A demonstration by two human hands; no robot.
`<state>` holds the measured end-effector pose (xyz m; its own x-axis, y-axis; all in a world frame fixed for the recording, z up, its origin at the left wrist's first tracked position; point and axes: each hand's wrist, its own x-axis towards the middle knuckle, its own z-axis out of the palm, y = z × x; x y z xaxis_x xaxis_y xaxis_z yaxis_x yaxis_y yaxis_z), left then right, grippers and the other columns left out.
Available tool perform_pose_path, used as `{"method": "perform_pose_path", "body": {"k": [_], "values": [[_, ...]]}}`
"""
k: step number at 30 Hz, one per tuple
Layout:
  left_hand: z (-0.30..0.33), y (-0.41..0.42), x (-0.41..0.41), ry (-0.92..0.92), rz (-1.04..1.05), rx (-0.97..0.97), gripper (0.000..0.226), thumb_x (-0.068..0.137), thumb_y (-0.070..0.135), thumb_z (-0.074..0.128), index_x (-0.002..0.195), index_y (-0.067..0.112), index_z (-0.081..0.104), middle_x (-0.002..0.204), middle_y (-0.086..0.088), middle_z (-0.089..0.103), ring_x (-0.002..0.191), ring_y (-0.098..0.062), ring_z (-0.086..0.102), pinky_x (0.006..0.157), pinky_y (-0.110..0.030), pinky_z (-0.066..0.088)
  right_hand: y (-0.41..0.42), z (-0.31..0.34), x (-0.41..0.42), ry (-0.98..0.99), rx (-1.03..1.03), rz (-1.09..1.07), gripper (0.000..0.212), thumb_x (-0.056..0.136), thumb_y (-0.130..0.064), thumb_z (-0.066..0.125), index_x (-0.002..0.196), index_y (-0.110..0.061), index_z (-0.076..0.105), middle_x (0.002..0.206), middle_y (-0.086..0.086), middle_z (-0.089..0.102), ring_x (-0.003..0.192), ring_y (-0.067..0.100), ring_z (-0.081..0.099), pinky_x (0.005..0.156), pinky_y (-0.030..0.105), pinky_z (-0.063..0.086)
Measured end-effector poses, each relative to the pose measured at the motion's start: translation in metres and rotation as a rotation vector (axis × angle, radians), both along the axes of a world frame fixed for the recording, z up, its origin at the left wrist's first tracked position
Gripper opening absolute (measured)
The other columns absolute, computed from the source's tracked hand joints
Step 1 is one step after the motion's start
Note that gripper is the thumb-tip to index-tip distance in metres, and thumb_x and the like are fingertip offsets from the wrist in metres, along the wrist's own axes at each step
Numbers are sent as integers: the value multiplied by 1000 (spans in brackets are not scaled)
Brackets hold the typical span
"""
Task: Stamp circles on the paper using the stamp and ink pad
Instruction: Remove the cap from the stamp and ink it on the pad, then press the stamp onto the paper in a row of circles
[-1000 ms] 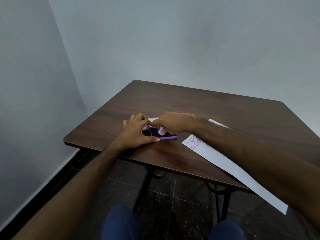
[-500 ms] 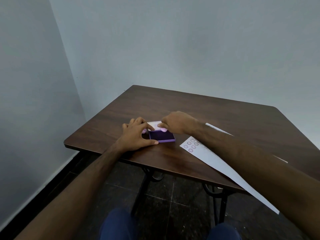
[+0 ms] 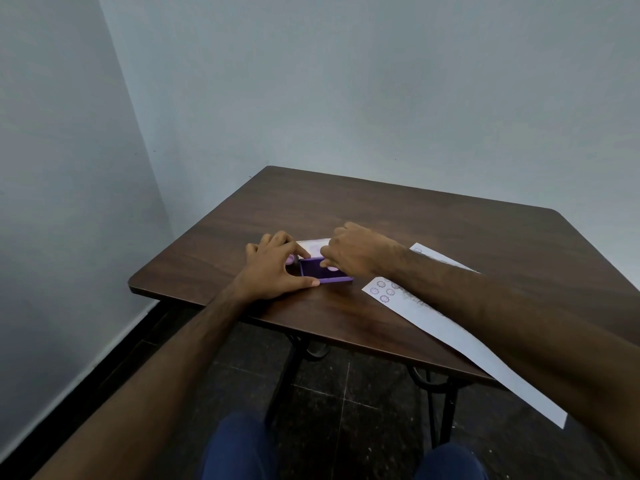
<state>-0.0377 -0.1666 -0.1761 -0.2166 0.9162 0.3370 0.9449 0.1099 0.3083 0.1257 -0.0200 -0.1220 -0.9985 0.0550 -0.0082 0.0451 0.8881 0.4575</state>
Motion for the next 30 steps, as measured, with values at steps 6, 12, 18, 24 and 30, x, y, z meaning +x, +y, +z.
{"method": "perform_pose_path", "body": {"k": [6, 12, 18, 24, 30], "values": [[-2, -1, 0, 45, 1, 24, 70, 63, 89, 52, 113, 42, 63, 109, 17, 40, 103, -6, 35, 83, -35, 21, 3, 16, 13, 13, -329, -143, 31, 105, -39, 37, 91, -18, 54, 86, 5, 62, 84, 25, 57, 73, 37, 42], [5, -6, 10, 129, -51, 14, 65, 76, 80, 52, 129, 42, 49, 133, 11, 45, 120, -11, 41, 92, -36, 25, 24, 26, 70, 444, -1191, -345, 41, 105, -43, 37, 86, -19, 64, 74, -5, 57, 66, 6, 49, 67, 24, 40], [11, 1, 73, 341, -254, 121, 38, 91, 53, 45, 123, 36, 55, 127, 12, 52, 118, -13, 49, 95, -41, 32, 38, 4, 131, 758, -1726, -410, 35, 107, -33, 37, 96, -12, 64, 68, 0, 52, 60, 11, 42, 57, 25, 33], [4, 24, 115, 264, -321, 30, 33, 95, 47, 41, 125, 35, 52, 134, 14, 50, 126, -9, 44, 93, -34, 20, 19, -29, 174, 891, -1805, -532, 40, 107, -37, 35, 86, -11, 58, 69, 5, 50, 58, 14, 40, 56, 28, 29], [2, 24, 120, 256, -438, -49, 35, 99, 48, 38, 130, 39, 52, 144, 19, 48, 135, -2, 38, 108, -42, 26, 7, -34, 202, 695, -1940, -394, 35, 104, -37, 43, 85, -19, 66, 78, 6, 57, 65, 13, 47, 59, 26, 37]]}}
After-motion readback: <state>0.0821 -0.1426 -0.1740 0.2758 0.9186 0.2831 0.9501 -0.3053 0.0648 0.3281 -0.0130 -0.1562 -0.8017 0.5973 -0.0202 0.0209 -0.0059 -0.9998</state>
